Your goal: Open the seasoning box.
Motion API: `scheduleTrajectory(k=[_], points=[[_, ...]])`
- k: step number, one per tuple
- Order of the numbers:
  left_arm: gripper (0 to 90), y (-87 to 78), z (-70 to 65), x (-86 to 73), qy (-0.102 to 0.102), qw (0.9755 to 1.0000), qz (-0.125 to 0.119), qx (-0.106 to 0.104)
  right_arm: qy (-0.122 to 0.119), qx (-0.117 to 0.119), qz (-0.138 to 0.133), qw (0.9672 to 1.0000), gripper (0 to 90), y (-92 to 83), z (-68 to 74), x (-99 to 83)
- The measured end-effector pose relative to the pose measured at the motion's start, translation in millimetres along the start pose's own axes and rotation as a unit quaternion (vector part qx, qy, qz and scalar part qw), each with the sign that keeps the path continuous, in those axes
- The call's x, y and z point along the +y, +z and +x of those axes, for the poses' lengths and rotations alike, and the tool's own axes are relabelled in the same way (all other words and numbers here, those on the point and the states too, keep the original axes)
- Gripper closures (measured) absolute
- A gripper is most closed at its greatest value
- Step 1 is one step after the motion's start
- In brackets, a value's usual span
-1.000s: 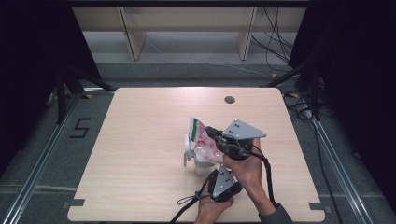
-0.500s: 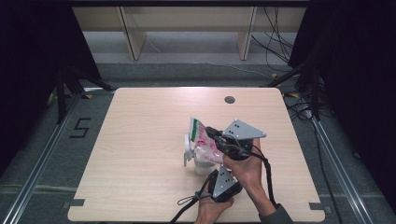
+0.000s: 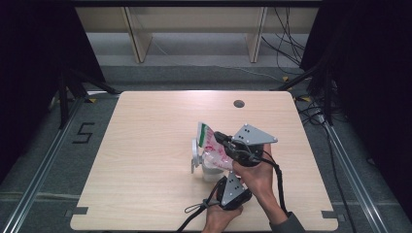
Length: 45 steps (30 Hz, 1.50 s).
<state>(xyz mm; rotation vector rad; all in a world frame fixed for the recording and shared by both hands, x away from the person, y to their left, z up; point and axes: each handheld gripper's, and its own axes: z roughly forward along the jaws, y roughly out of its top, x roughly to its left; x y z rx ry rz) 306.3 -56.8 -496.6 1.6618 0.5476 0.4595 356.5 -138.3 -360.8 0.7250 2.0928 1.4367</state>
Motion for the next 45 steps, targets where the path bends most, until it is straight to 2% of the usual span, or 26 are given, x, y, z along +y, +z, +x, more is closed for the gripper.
scheduleTrajectory(k=[2, 10, 15, 16, 18, 23, 28, 30, 31, 33, 36, 38, 39, 40, 45], points=[[75.6, 0.3, 0.4, 0.3, -0.001, 1.0, 0.001, -0.002, 0.001, -0.007, -0.005, 1.0, 90.0, 0.7, -0.1, -0.3], [75.6, 0.3, 0.0, 0.8, -0.001, 1.0, 0.0, 0.001, 0.002, 0.002, -0.002, 1.0, 90.0, 1.0, 0.4, -0.3], [75.6, 0.9, 0.4, 1.3, -0.001, 1.0, 0.0, -0.003, -0.005, -0.005, -0.006, 1.0, 90.0, 0.4, -1.3, 0.4], [75.6, 0.5, 0.1, 1.4, -0.002, 1.0, 0.0, 0.001, -0.001, -0.006, -0.005, 1.0, 90.0, 0.6, -0.1, 0.2], [75.6, 0.2, 0.1, 1.6, 0.0, 1.0, -0.001, 0.001, 0.0, 0.001, -0.006, 1.0, 90.0, 0.9, 0.0, 0.3], [75.6, 0.8, 0.7, 2.0, 0.001, 1.0, -0.001, -0.001, -0.004, -0.004, -0.006, 1.0, 90.0, 0.3, -0.3, 0.8], [75.6, 0.5, 1.2, 2.4, 0.001, 1.0, -0.001, 0.001, 0.009, -0.003, -0.004, 0.9999, 90.0, 0.8, 0.1, 1.0], [75.6, 0.1, 1.4, 2.9, 0.001, 1.0, -0.003, 0.002, 0.005, -0.002, -0.007, 1.0, 90.0, 0.9, 0.0, 1.6], [75.6, 0.1, 1.4, 3.1, 0.001, 1.0, -0.004, 0.004, -0.005, -0.001, -0.008, 1.0, 90.0, 0.8, -0.2, 2.7], [75.6, 0.7, 1.7, 2.8, 0.0, 1.0, -0.003, 0.0, -0.006, -0.006, -0.01, 0.9999, 90.0, 1.2, 0.5, 2.6], [75.6, 1.4, 1.8, 1.2, -0.003, 1.0, -0.002, 0.002, -0.005, -0.002, 0.001, 1.0, 90.0, 3.5, -0.3, 0.5], [75.6, 1.0, 1.8, 1.2, -0.001, 1.0, -0.002, 0.002, 0.004, -0.005, -0.001, 1.0, 90.0, 4.0, -0.1, 0.3], [75.6, 0.8, 1.7, 1.1, 0.0, 1.0, -0.002, 0.004, -0.008, -0.008, -0.006, 0.9999, 90.0, 3.3, -1.9, 0.9], [75.6, 0.9, 1.8, 1.1, 0.0, 1.0, -0.003, 0.001, -0.001, 0.001, -0.005, 1.0, 90.0, 3.4, -0.8, 1.2], [75.6, 0.8, 2.1, 0.4, -0.002, 1.0, -0.003, 0.002, -0.012, -0.007, -0.003, 0.9999, 90.0, 4.6, -0.3, 0.5]])
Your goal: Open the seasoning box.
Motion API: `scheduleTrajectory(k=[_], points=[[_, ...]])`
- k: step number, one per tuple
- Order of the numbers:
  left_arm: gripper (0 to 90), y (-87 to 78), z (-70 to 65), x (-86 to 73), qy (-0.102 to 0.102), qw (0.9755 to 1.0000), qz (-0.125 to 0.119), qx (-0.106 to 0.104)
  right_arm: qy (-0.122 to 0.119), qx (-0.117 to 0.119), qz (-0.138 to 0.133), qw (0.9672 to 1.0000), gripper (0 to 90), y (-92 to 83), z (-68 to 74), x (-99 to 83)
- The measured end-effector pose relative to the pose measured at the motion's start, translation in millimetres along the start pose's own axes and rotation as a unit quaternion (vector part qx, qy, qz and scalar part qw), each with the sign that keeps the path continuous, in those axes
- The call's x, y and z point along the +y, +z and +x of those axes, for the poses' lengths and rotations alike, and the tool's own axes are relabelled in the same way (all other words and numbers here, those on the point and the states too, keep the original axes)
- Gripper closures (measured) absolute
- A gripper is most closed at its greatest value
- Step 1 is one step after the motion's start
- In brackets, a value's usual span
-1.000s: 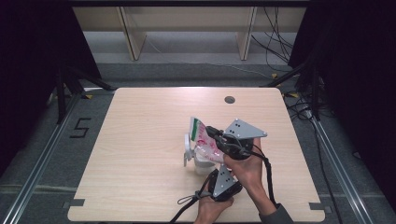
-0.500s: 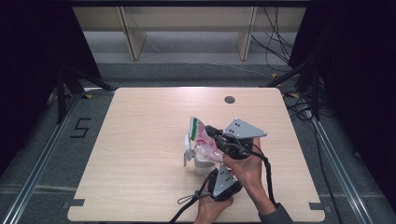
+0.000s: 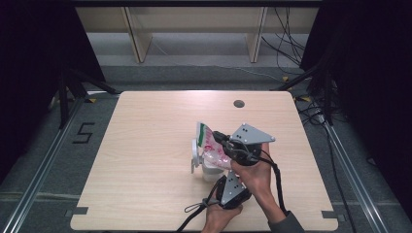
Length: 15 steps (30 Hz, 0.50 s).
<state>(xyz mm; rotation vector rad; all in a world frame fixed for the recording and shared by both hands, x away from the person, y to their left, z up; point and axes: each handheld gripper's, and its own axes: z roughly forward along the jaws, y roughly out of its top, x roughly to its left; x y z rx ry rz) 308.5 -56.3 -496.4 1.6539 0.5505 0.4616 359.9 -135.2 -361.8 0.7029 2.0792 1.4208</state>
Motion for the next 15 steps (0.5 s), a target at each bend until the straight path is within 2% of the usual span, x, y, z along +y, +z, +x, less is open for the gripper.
scheduleTrajectory(k=[6, 7, 9, 10, 11, 12, 13, 15], points=[[75.6, -0.3, 0.7, -0.2, 0.0, 1.0, 0.002, -0.001, 0.011, -0.001, 0.005, 0.9999, 90.0, 1.5, 1.9, -0.8], [75.6, -0.9, 0.3, -0.3, -0.002, 1.0, 0.001, 0.001, 0.009, 0.007, 0.002, 0.9999, 90.0, 2.8, 1.0, -1.3], [75.6, -1.0, 0.1, -0.3, -0.001, 1.0, 0.0, -0.001, 0.011, 0.008, -0.001, 0.9999, 90.0, 2.7, 1.1, -1.3], [75.6, -1.6, 0.1, -0.1, 0.001, 1.0, 0.0, -0.001, 0.014, 0.009, 0.007, 0.9998, 90.0, 0.1, 1.3, -0.2], [75.6, -1.6, 0.1, 0.2, 0.0, 1.0, -0.001, 0.0, -0.001, 0.002, 0.0, 1.0, 90.0, -0.3, 0.2, 0.9], [75.6, -1.3, 0.3, 0.3, -0.001, 1.0, -0.001, -0.001, -0.001, 0.002, 0.0, 1.0, 90.0, -0.3, 0.2, 0.9], [75.6, -0.8, 0.6, -0.1, -0.002, 1.0, 0.002, 0.0, 0.015, 0.001, 0.001, 0.9999, 90.0, 0.3, 2.6, 0.2], [75.5, -0.4, 1.0, -0.9, -0.004, 1.0, 0.003, 0.001, 0.004, 0.003, 0.008, 1.0, 90.0, 3.7, -0.1, -2.1]])
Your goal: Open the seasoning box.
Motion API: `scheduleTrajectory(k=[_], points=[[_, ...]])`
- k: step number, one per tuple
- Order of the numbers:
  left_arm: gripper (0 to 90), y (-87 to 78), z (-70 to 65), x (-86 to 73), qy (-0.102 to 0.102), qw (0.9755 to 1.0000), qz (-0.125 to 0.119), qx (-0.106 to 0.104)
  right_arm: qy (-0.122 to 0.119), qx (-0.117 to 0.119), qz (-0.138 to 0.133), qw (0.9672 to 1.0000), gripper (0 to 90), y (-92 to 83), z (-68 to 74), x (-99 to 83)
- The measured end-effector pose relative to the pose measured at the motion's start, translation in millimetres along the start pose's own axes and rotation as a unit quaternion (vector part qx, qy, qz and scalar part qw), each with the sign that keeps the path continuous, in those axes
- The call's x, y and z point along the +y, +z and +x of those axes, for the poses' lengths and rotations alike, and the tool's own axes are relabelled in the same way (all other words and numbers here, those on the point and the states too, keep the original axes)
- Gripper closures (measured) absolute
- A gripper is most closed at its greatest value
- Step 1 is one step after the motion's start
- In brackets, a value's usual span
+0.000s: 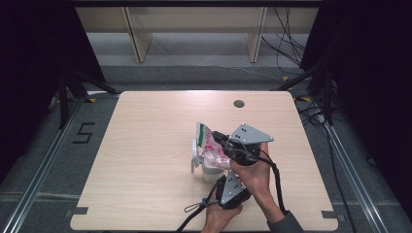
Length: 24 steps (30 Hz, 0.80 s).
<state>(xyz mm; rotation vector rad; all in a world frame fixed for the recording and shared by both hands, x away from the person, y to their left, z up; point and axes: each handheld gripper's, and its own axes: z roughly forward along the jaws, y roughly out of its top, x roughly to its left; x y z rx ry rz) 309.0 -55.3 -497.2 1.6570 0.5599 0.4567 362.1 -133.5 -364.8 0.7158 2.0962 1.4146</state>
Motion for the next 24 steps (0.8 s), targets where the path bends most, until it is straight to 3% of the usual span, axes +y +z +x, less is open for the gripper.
scheduleTrajectory(k=[1, 3, 6, 7, 10, 17, 24], points=[[75.6, 0.2, -0.3, -0.2, -0.001, 1.0, -0.001, 0.001, 0.016, -0.001, 0.0, 0.9999, 90.0, 0.6, 1.3, -1.3], [75.6, -0.7, -0.4, 0.3, 0.002, 1.0, -0.002, 0.001, 0.007, 0.0, -0.003, 1.0, 90.0, 0.5, -0.1, -0.5], [75.6, -1.4, -0.9, 1.3, 0.004, 1.0, -0.003, 0.0, 0.016, -0.002, -0.006, 0.9999, 90.0, -1.9, 2.5, 1.0], [75.6, -1.1, -0.6, 1.4, 0.004, 1.0, -0.003, -0.001, 0.005, 0.001, -0.007, 1.0, 90.0, -2.1, 1.5, 1.7], [75.6, -0.8, -0.7, 1.1, 0.003, 1.0, -0.001, 0.001, 0.014, 0.002, -0.005, 0.9999, 90.0, -1.5, 0.9, 0.4], [75.6, -2.0, -1.3, 1.7, 0.005, 1.0, -0.003, 0.002, 0.005, 0.004, -0.006, 1.0, 90.0, -3.0, 0.7, 2.0], [75.6, -0.9, -1.7, 1.5, 0.003, 1.0, -0.003, 0.003, 0.014, 0.002, -0.005, 0.9999, 90.0, -2.8, 1.0, 1.4]])
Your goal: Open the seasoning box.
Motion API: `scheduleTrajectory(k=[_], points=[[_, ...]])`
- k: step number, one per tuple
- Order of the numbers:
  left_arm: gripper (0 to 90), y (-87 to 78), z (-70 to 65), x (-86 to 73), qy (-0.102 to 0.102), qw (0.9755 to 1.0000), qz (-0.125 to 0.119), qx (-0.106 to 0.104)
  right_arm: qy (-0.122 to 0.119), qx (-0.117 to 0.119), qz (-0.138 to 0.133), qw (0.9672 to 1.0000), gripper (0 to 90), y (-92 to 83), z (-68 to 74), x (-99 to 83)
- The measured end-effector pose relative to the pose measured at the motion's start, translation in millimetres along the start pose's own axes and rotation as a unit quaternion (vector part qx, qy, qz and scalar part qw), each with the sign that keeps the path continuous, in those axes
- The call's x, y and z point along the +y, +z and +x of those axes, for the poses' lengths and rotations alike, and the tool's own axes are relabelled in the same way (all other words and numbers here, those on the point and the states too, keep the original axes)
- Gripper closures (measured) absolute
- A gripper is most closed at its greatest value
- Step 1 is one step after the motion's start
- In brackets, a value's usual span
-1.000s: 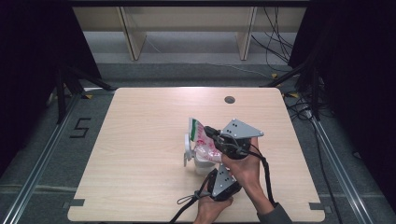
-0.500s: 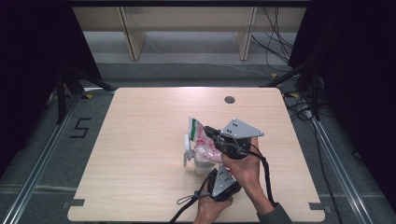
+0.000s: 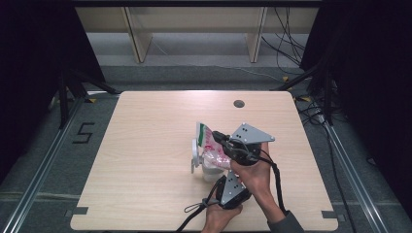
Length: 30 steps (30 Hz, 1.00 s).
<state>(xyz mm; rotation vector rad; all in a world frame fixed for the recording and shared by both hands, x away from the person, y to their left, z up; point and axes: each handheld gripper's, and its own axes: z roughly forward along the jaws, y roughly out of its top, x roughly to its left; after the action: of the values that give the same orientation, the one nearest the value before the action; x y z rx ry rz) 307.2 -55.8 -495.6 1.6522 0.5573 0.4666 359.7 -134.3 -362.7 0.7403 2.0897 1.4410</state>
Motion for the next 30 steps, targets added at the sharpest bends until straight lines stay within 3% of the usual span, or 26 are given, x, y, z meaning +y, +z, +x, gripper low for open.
scheduleTrajectory(k=[7, 26, 30], points=[[75.6, -0.4, 0.4, 0.1, 0.0, 1.0, 0.0, 0.0, -0.012, 0.001, -0.002, 0.9999, 90.0, 1.9, 0.0, -0.2], [75.5, 0.0, -0.7, 0.2, -0.001, 1.0, -0.002, 0.001, -0.012, 0.006, 0.002, 0.9999, 90.0, 1.6, 0.8, 0.0], [75.5, 0.0, -0.2, 0.6, 0.0, 1.0, -0.003, -0.002, -0.012, 0.006, -0.007, 0.9999, 90.0, 2.6, 0.4, 0.1]])
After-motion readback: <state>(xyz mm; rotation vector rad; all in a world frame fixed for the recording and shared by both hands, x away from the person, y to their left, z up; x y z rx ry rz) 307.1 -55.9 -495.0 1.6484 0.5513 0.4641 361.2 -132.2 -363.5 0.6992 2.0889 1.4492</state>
